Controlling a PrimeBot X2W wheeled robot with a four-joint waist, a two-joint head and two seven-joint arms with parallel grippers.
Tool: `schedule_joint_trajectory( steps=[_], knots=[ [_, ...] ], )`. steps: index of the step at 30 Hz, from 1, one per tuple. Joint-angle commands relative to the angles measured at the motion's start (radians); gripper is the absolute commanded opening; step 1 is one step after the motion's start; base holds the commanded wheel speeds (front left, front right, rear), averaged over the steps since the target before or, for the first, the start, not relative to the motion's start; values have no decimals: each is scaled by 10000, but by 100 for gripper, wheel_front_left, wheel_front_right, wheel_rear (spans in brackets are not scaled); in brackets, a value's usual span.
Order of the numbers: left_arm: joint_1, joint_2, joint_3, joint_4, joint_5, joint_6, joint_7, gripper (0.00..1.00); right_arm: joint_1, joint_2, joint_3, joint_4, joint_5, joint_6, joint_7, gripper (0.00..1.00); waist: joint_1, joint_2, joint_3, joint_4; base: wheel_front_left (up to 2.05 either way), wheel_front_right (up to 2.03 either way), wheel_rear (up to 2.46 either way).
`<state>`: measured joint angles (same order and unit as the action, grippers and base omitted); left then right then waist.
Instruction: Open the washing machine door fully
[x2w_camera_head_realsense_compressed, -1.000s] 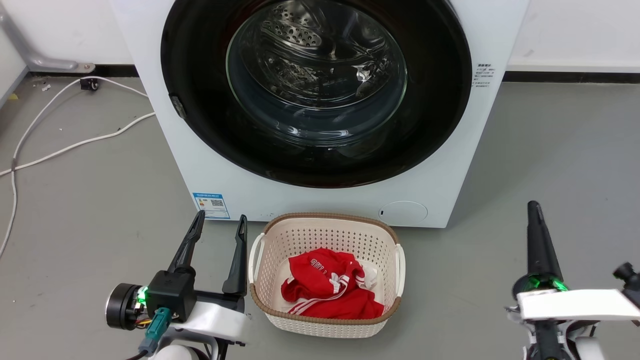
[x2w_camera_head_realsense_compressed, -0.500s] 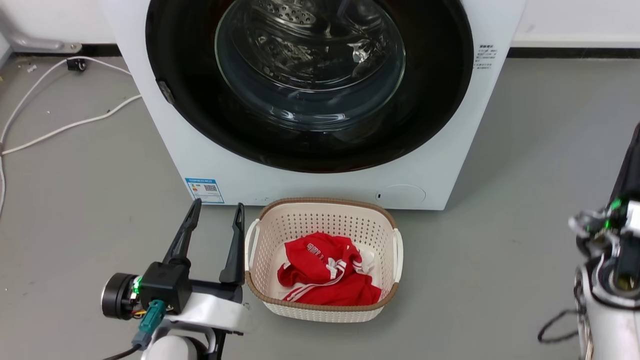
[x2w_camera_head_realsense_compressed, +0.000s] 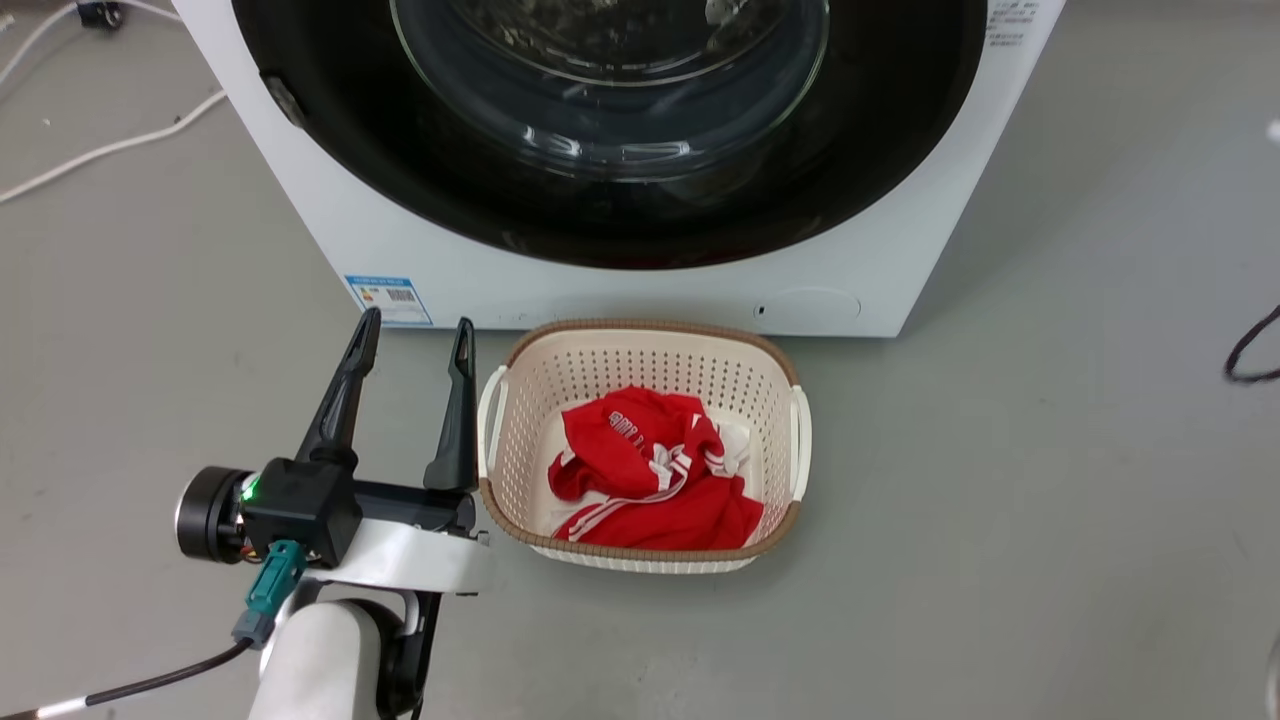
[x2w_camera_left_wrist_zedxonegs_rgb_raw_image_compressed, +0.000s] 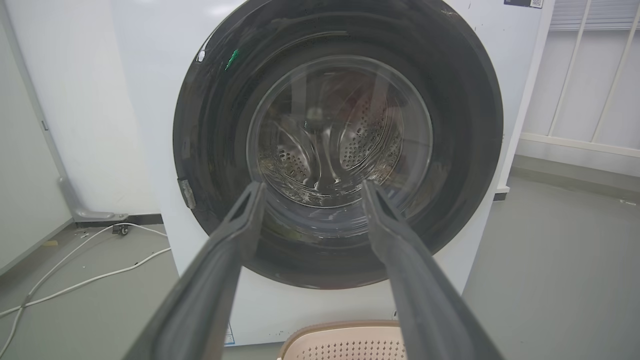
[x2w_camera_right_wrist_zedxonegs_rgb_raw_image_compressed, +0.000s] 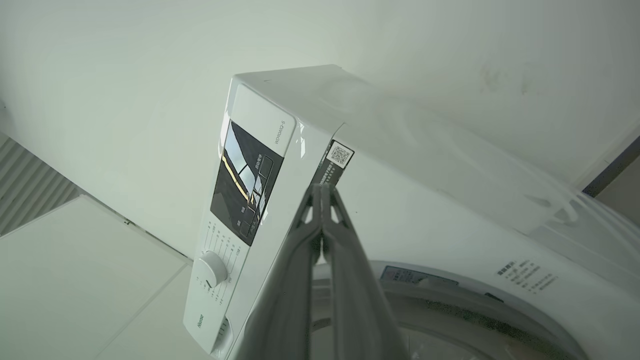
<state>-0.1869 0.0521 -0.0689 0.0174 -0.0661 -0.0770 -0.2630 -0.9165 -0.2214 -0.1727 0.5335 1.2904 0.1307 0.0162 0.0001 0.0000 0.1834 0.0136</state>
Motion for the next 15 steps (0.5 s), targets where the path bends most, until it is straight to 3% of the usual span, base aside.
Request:
schedule_joint_trajectory(
  steps=[1, 7, 15],
  knots=[
    [-209, -12, 9, -56, 6, -47, -27, 100, -635, -173, 138, 518, -233, 0, 476, 0, -1, 0, 350, 25, 0, 0, 0],
    [-584, -13, 24, -222, 47, -133, -25, 100, -2754, -468, 661, 2397, -1300, 0, 2265, 0, -1, 0, 888, 38, 0, 0, 0],
    [-877, -16, 32, -409, 67, -232, -27, 100, -4464, -140, 1332, 3936, -2544, 0, 4396, 0, -1, 0, 1404, 96, 0, 0, 0]
  ],
)
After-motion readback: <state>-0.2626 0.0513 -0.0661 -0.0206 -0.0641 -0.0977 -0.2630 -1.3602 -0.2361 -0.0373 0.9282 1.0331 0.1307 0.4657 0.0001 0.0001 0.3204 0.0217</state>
